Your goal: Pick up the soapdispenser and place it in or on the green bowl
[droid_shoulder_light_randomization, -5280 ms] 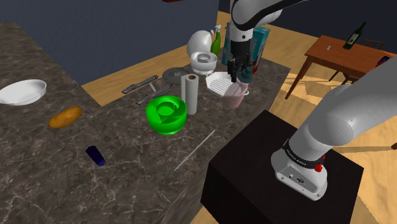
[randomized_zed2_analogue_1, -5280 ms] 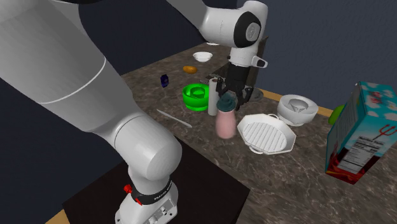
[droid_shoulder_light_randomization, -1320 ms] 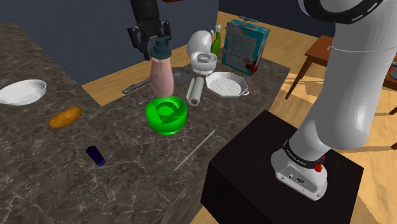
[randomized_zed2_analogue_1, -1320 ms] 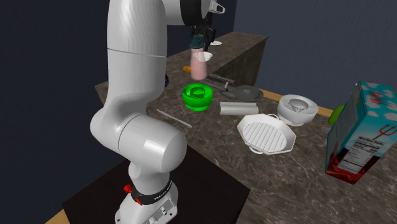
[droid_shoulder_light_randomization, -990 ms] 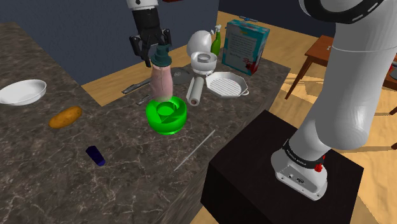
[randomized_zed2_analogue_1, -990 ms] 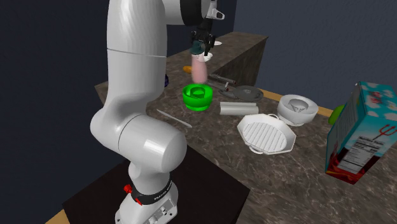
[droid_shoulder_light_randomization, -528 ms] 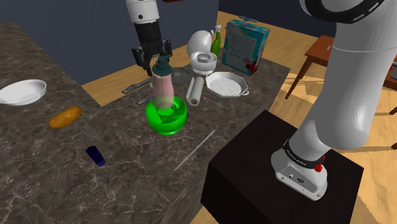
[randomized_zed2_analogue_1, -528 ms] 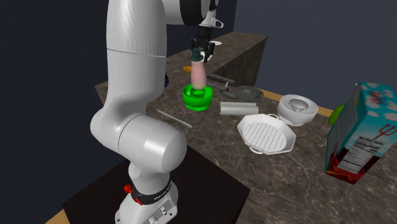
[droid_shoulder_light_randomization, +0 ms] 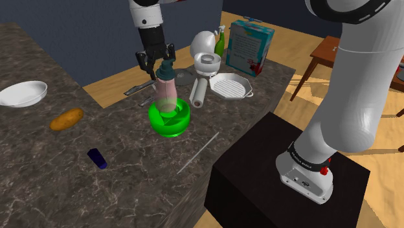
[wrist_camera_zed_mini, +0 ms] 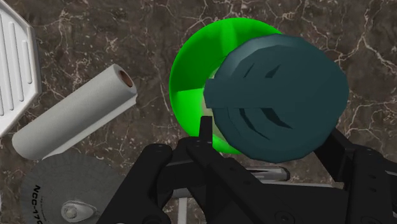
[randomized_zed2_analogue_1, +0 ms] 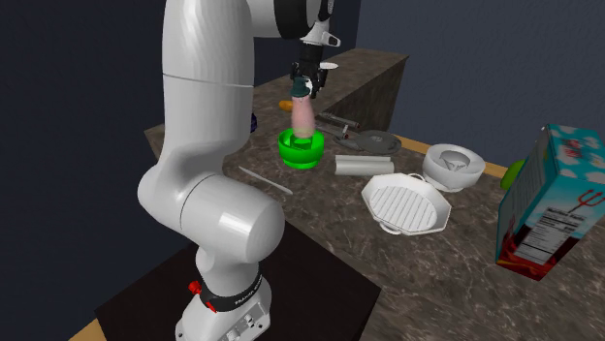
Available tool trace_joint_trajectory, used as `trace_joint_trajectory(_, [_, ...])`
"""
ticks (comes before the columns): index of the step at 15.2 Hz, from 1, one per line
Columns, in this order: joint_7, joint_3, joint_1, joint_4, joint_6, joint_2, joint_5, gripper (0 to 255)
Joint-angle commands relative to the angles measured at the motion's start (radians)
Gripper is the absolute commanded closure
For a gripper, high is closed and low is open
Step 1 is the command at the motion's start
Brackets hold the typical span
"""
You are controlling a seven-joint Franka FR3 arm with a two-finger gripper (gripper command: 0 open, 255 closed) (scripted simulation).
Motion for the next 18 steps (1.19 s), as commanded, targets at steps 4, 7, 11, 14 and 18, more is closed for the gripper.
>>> trace_joint_trajectory(4, [0.000,0.000,0.000,0.000,0.000,0.000,0.000,0])
trace_joint_trajectory(7, [0.001,0.000,0.000,0.044,-0.036,0.007,-0.001,0])
trace_joint_trajectory(11, [0.006,-0.001,0.003,0.181,-0.142,0.038,-0.007,0])
trace_joint_trajectory(14, [0.006,-0.001,0.003,0.181,-0.142,0.038,-0.007,0])
trace_joint_trajectory(18, [0.006,-0.001,0.003,0.181,-0.142,0.038,-0.007,0])
